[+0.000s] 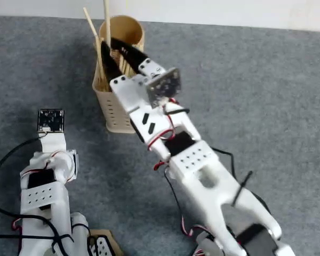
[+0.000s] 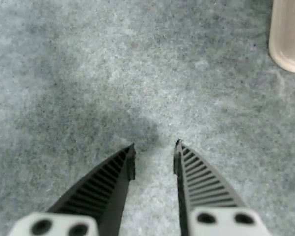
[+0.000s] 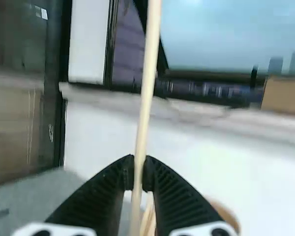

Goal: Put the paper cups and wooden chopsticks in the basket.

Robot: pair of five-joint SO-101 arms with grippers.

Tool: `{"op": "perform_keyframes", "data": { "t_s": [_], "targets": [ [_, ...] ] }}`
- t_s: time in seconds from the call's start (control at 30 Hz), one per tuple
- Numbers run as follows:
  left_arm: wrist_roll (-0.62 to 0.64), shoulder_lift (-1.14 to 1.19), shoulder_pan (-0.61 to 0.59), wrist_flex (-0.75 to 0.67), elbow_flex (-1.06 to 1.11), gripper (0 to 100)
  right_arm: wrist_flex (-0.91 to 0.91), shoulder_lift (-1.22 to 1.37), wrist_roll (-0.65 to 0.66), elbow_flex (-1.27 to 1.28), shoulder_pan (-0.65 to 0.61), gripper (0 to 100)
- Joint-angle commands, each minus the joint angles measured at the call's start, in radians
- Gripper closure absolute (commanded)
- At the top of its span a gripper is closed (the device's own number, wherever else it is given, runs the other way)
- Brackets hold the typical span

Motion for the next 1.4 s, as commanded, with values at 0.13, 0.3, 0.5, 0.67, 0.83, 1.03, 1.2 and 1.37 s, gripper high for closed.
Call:
{"op": "perform_keyframes", "data": {
  "t_s": [0.13, 0.3, 0.5, 0.67, 0.83, 1.03, 1.2, 1.37],
  "targets": [
    [0.005, -0.016, 0.012, -0.017, -0.007, 85, 0.038, 0.01, -0.008, -0.004, -0.008, 79.1],
    [0.005, -0.018, 0.01, -0.017, -0.008, 85, 0.334, -0.099, -0.006, -0.013, -0.004, 69.9],
    [0.009, -0.024, 0.007, -0.011, -0.054, 86, 0.697, -0.283, -0.005, -0.096, 0.033, 75.2],
    [0.011, -0.024, 0.008, 0.077, -0.13, 86, 0.854, -0.417, -0.003, -0.133, 0.137, 95.4],
    [0.011, -0.025, 0.004, 0.227, -0.325, 86, 1.015, -0.624, -0.009, -0.133, 0.269, 99.5],
    [0.011, -0.137, 0.01, 0.577, -0.68, 86, 1.351, -0.951, -0.009, -0.059, 0.328, 99.5],
    [0.005, -0.481, 0.012, 0.724, -0.631, 86, 1.405, -1.264, -0.006, 0.266, 0.349, 99.5],
    [-0.138, -0.782, 0.012, 0.729, -0.321, 86, 1.42, -1.54, -0.009, 0.656, 0.394, 99.5]
  ]
}}
